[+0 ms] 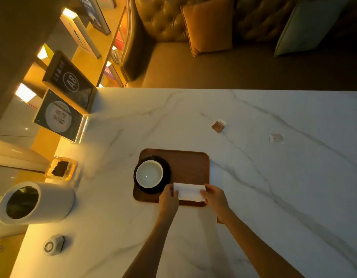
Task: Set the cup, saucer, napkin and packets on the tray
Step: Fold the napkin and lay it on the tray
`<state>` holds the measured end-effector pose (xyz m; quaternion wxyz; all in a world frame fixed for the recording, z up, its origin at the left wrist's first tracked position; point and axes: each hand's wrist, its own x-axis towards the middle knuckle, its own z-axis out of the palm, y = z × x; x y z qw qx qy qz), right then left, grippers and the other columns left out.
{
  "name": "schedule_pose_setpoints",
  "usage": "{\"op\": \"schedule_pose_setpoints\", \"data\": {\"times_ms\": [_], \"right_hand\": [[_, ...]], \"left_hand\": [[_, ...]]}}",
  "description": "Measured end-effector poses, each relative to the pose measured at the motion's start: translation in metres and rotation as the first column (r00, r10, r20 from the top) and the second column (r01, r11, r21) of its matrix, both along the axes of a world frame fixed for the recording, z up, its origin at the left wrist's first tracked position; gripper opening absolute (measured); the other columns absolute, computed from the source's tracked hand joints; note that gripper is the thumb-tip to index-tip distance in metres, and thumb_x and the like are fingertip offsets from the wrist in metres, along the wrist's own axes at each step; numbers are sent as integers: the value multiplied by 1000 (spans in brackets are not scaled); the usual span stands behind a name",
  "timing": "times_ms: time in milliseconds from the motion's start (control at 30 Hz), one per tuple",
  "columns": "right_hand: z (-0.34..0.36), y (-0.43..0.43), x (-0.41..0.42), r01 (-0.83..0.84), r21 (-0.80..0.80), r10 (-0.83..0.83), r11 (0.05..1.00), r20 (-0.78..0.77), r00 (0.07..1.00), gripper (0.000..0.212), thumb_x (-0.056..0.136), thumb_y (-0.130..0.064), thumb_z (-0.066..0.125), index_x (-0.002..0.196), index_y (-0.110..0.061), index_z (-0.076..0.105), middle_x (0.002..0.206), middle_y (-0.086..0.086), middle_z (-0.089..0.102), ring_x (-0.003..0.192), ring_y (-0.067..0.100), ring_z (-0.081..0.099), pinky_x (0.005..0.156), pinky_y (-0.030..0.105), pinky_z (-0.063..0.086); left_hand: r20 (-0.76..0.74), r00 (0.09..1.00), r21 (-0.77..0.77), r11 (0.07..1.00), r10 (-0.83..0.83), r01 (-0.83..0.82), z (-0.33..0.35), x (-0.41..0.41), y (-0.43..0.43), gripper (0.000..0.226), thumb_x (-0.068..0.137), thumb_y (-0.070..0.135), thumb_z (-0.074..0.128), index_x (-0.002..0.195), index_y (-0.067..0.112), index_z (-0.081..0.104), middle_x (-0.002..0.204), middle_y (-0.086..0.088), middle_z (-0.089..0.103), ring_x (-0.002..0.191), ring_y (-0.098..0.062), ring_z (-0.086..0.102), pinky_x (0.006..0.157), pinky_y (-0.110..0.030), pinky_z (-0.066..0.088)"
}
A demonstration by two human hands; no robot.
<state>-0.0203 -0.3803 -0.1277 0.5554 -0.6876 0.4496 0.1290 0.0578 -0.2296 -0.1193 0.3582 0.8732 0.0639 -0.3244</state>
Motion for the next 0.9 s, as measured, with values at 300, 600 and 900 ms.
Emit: {"op": "schedule_pose_setpoints", "data": {"times_ms": [300, 600, 900], "right_hand": [[-8, -3, -15, -101, -79, 100, 992, -7, 995, 47, 94, -34, 54, 136, -11, 49, 135, 10, 58, 119, 23, 57, 91, 21, 49], [-21, 28, -45, -633, -565, 666, 529, -186, 722, 75, 90, -59, 43, 151, -20, 22, 159, 3, 24, 146, 27, 24, 110, 40, 37], [-27, 36, -60, -740, -532, 674, 412, -368, 640, 85, 78, -55, 64, 147, -16, 33, 155, 9, 33, 138, 37, 37, 103, 55, 41]], "left_hand": [[252, 933, 258, 947, -255, 190, -11, -18, 3, 41, 98, 22, 51, 138, 13, 45, 141, -9, 49, 130, -25, 45, 106, -38, 44], [131, 717, 444, 687, -685, 575, -32, -61, 27, 72, 98, 40, 39, 154, 25, -3, 163, -4, -15, 150, -25, -16, 123, -47, -2], [71, 617, 501, 563, -783, 657, -39, -60, 40, 79, 97, 48, 34, 148, 31, -24, 158, -3, -31, 146, -27, -27, 119, -52, -15]]}}
